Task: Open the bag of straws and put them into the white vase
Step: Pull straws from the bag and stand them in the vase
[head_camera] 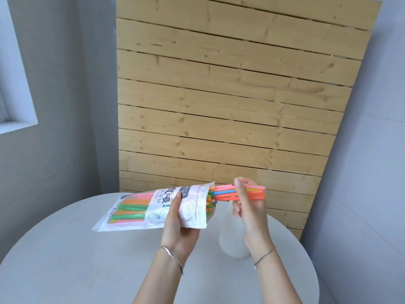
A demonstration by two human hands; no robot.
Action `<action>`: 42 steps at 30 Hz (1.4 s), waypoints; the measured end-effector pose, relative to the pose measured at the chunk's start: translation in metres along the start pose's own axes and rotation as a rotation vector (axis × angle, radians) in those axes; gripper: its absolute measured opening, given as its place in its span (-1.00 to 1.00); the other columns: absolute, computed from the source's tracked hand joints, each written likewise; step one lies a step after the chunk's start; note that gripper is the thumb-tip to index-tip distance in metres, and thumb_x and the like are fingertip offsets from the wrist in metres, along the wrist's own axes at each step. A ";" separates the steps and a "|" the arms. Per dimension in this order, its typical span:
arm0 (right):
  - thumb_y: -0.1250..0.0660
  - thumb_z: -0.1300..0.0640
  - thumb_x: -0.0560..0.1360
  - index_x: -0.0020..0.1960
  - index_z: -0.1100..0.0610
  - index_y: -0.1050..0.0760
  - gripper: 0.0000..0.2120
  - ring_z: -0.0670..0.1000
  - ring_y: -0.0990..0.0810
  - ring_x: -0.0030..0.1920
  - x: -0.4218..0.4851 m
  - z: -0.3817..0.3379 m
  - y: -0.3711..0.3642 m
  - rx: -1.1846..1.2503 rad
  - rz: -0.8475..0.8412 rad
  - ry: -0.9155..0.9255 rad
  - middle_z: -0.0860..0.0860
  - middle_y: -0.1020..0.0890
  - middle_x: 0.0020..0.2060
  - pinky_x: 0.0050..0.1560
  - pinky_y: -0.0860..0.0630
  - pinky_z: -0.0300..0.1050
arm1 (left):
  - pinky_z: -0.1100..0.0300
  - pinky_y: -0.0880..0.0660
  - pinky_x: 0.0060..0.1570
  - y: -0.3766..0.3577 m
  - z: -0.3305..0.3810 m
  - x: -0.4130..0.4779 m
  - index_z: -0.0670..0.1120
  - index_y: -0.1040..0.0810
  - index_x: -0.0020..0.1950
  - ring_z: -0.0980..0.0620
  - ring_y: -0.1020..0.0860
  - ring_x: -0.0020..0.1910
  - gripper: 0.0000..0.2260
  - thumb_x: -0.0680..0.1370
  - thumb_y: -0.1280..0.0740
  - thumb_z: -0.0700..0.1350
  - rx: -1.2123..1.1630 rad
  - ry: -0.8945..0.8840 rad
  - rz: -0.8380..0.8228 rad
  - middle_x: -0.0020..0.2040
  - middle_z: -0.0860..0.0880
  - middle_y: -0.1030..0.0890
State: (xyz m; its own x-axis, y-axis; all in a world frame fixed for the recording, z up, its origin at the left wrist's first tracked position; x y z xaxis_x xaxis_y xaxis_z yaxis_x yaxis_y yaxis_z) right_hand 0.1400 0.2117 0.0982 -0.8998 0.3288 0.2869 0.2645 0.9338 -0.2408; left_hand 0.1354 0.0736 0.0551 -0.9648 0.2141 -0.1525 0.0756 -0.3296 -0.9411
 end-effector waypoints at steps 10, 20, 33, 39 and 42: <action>-0.24 0.05 0.55 -0.19 0.14 -0.53 -0.77 -0.11 -0.23 -0.55 0.000 -0.016 0.020 0.144 0.226 0.083 -0.11 -0.36 -0.54 -0.54 -0.16 -0.27 | 0.17 -0.58 -0.48 -0.007 -0.003 -0.002 -0.17 -0.59 0.01 0.00 -0.69 -0.37 -0.76 0.59 -0.23 -0.03 -0.053 -0.040 0.059 -0.28 -0.10 -0.72; -0.26 0.06 0.54 -0.27 0.14 -0.50 -0.75 -0.08 -0.30 -0.62 0.013 -0.020 0.020 -0.006 0.207 0.037 -0.02 -0.36 -0.63 -0.56 -0.27 -0.27 | 0.13 -0.60 -0.43 -0.020 -0.015 0.009 -0.18 -0.56 0.15 0.00 -0.70 -0.31 -0.73 0.59 -0.22 -0.04 -0.035 -0.013 0.009 -0.21 -0.11 -0.73; -0.29 0.17 0.52 -0.23 0.10 -0.51 -0.84 -0.13 -0.33 -0.56 0.030 -0.018 0.023 -0.193 0.029 0.061 -0.10 -0.44 -0.53 -0.51 -0.28 -0.32 | 0.01 -0.46 0.27 -0.022 -0.039 0.024 -0.16 -0.59 0.12 -0.05 -0.65 -0.06 -0.77 0.56 -0.27 -0.08 0.029 0.032 0.028 -0.11 -0.13 -0.71; -0.26 0.15 0.52 -0.30 0.13 -0.49 -0.78 -0.11 -0.30 -0.62 0.040 -0.042 0.051 -0.149 0.151 0.080 -0.03 -0.38 -0.56 -0.59 -0.24 -0.28 | 0.13 -0.62 -0.06 -0.023 -0.025 0.031 -0.19 -0.48 0.34 0.03 -0.65 0.02 -0.62 0.57 -0.25 -0.04 0.000 -0.022 0.013 0.21 -0.13 -0.63; -0.21 0.22 0.53 -0.25 0.21 -0.46 -0.81 -0.11 -0.27 -0.67 0.046 -0.066 0.070 -0.146 0.188 0.147 0.08 -0.42 -0.47 -0.64 -0.16 -0.31 | 0.15 -0.64 -0.31 -0.015 -0.014 0.036 -0.18 -0.49 0.34 0.03 -0.71 -0.19 -0.62 0.57 -0.27 -0.05 -0.040 -0.054 0.059 -0.04 -0.11 -0.72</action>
State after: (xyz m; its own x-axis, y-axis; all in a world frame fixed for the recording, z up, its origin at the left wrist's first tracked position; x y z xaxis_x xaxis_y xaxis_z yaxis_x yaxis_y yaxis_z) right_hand 0.1402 0.3012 0.1560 -0.7730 0.5053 0.3836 0.4789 0.8614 -0.1695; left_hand 0.1031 0.0991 0.0599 -0.9705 0.1448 -0.1926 0.1418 -0.3033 -0.9423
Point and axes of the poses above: each hand's wrist, its own x-axis towards the middle knuckle, its own y-axis out of the back of the hand, z = x × y, the point moved 4 cm from there along x, towards the middle knuckle
